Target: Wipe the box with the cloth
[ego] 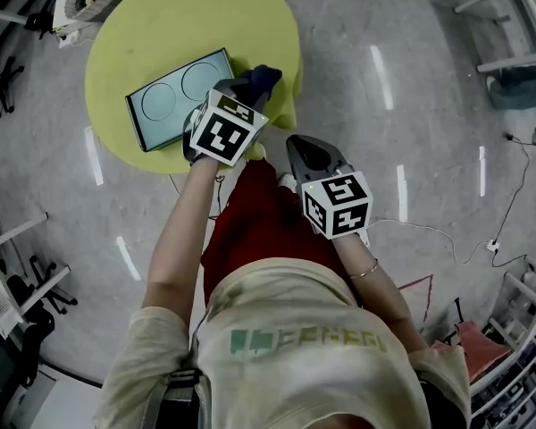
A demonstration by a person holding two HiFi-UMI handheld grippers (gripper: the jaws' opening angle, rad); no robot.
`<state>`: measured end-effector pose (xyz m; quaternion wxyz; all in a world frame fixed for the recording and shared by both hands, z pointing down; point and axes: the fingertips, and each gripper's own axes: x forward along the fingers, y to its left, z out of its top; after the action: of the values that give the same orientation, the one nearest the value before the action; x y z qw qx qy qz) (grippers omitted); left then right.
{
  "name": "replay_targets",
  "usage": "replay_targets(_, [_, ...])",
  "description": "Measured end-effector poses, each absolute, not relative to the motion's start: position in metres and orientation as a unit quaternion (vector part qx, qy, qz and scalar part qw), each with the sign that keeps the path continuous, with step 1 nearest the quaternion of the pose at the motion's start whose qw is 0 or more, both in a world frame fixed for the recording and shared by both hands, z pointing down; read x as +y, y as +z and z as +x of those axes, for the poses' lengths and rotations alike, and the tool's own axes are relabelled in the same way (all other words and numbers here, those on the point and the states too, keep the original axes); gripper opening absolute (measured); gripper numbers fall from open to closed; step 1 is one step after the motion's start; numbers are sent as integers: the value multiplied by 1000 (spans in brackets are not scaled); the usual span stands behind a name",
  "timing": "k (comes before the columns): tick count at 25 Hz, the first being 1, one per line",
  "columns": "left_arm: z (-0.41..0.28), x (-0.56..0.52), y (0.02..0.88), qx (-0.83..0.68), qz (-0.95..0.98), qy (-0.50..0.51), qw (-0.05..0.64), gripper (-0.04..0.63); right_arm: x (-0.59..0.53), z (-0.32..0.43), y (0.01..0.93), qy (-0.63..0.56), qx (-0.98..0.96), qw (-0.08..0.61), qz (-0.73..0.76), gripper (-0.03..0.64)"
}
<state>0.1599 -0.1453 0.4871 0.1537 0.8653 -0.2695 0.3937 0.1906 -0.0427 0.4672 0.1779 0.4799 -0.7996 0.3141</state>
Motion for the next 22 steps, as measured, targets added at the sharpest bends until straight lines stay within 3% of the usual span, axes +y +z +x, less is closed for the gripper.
replay_targets(22, [159,-22,476,-340,846,360,198,61,39,213,456,284,-838,172,433,38])
